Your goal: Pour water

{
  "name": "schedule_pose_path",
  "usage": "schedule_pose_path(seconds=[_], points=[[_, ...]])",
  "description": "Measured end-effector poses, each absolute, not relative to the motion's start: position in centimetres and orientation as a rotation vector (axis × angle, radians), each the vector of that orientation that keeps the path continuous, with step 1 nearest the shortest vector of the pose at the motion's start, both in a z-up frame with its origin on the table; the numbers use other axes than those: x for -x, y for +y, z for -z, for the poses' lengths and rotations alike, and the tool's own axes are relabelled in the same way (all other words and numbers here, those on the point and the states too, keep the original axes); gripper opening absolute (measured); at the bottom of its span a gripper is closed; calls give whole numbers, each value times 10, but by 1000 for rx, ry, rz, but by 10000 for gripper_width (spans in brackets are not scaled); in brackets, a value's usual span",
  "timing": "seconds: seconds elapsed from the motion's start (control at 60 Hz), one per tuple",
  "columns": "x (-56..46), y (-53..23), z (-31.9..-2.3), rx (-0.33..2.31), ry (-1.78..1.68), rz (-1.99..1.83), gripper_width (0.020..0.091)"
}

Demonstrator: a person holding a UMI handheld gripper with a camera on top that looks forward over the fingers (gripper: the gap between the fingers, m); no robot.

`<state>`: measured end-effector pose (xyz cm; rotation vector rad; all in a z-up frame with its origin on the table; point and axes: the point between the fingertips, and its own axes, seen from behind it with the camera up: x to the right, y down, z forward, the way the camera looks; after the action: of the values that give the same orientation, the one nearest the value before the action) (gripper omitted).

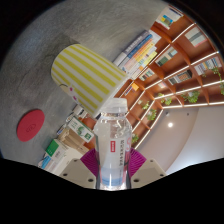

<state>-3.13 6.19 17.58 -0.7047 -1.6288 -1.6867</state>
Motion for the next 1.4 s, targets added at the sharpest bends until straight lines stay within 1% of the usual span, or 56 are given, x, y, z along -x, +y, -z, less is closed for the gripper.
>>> schedule_pose_path(seconds=[0.083, 0.183, 0.3, 0.35, 0.367, 0.383, 0.467, 0.483, 0.5, 0.533, 0.567, 0.6, 0.633, 0.7, 0.717, 0.733, 0.967, 0.983, 1.0, 1.15, 1.217, 1.283, 1.367, 1.4], points=[[25, 59, -177, 799, -1555, 1618, 373], [13, 52, -178, 1032, -1380, 1387, 373], [-9, 40, -174, 1389, -1051, 959, 374], [-13, 36, -172, 1502, -891, 768, 375], [-8, 38, -163, 1526, -830, 707, 375], [-16, 38, -168, 1550, -781, 632, 376], [-26, 37, -168, 1661, -481, 278, 375], [-24, 35, -164, 1678, -428, 207, 374], [-6, 38, -155, 1687, -374, 148, 375], [-23, 36, -155, 1696, -311, 22, 375], [-22, 39, -148, 1704, -264, -45, 376], [-10, 39, -140, 1701, -223, -79, 376], [-30, 42, -141, 1696, -207, -110, 376], [-35, 45, -131, 1706, -174, -166, 376], [-19, 42, -126, 1706, -159, -171, 375], [-24, 47, -123, 1704, -158, -180, 375], [-18, 58, -82, 1741, -189, -166, 374], [-14, 55, -79, 1744, -184, -167, 385], [-13, 56, -83, 1721, -179, -170, 375], [-19, 54, -82, 1710, -151, -187, 377], [-17, 53, -82, 1713, -161, -176, 413], [-16, 52, -81, 1713, -180, -153, 476], [-20, 50, -78, 1732, -163, -134, 520], [-23, 47, -70, 1774, -143, -126, 564]])
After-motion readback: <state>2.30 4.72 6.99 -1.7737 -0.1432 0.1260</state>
